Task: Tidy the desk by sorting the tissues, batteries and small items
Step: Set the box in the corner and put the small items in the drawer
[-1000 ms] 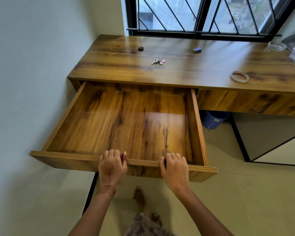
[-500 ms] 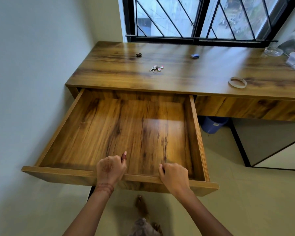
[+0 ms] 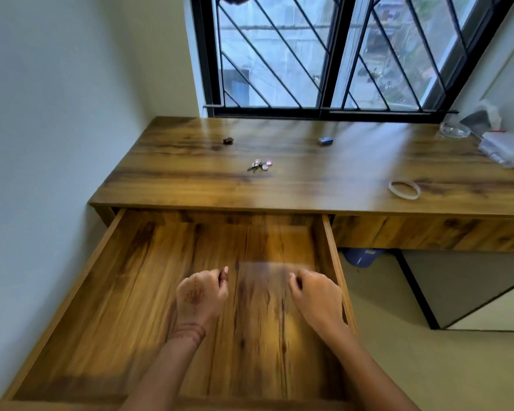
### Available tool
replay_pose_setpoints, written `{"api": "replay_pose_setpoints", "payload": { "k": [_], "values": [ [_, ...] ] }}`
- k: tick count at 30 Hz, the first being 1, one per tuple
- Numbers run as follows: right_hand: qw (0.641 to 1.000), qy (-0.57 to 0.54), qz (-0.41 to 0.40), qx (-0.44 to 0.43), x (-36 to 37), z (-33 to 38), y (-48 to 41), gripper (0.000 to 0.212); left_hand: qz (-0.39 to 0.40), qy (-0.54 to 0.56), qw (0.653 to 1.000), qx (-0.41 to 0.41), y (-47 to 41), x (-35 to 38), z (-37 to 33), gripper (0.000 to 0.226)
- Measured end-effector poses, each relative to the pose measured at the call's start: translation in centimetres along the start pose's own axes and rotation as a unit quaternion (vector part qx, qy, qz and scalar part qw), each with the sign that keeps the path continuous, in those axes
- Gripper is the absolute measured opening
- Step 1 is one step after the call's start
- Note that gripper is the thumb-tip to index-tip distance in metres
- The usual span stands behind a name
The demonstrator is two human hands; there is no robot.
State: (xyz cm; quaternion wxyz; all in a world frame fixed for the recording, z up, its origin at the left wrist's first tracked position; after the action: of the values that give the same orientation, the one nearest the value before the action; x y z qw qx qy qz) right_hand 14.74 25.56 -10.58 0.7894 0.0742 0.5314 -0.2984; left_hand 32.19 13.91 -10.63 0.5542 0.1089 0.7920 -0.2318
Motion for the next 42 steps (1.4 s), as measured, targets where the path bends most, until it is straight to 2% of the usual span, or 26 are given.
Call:
{"api": "replay_pose_setpoints", "payload": {
  "k": [6, 10, 14, 18, 21, 26, 28, 34, 42],
  "values": [
    [0.995, 0.067, -0.064, 0.042, -1.9, -2.2, -10.0, 0.023, 0.012, -0.012, 0.999, 0.037, -9.8, 1.7, -2.5, 0.023],
    [0.994, 0.078, -0.057, 0.044, -1.9, -4.6, -17.5, 0.019, 0.034, -0.01, 0.997, 0.063, -17.7, 3.0, -4.7, 0.012],
    [0.986, 0.129, -0.047, 0.096, -1.1, -8.1, -24.1, 0.038, 0.065, 0.011, 0.994, 0.088, -24.9, 5.6, -6.1, 0.04],
    [0.96, 0.174, -0.043, 0.214, -1.3, -13.3, -28.3, 0.058, 0.124, -0.007, 0.988, 0.091, -31.0, 9.0, -7.3, 0.056],
    [0.939, 0.193, -0.044, 0.282, -1.6, -17.0, -29.6, 0.059, 0.145, 0.0, 0.985, 0.088, -33.9, 11.2, -7.5, 0.059],
    [0.921, 0.185, -0.04, 0.341, -1.5, -20.1, -30.0, 0.053, 0.179, -0.004, 0.98, 0.082, -36.7, 13.6, -7.9, 0.059],
    [0.919, 0.189, -0.056, 0.343, -1.2, -20.5, -30.0, 0.05, 0.176, -0.006, 0.981, 0.075, -37.2, 13.9, -8.2, 0.051],
    [0.927, 0.203, -0.117, 0.291, -1.0, -19.5, -30.2, 0.027, 0.064, 0.042, 0.993, 0.093, -36.5, 13.4, -8.9, 0.03],
    [0.962, 0.104, -0.164, 0.191, -1.6, -15.0, -28.5, 0.035, 0.058, 0.094, 0.991, 0.081, -32.3, 10.9, -8.8, 0.022]
  ]
}}
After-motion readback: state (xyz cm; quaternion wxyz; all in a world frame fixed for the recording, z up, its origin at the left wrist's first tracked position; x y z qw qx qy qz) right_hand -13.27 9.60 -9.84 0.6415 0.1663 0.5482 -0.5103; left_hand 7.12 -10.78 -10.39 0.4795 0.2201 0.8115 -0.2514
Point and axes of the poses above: each hand's wrist, its own y-axis away from the middle knuckle, its own x-axis out of the palm, z = x × y, the point moved 2 cm from there along -y, towards the middle knuckle, and after that the axes turned 1 degree about -x, right-handed, at the moved point
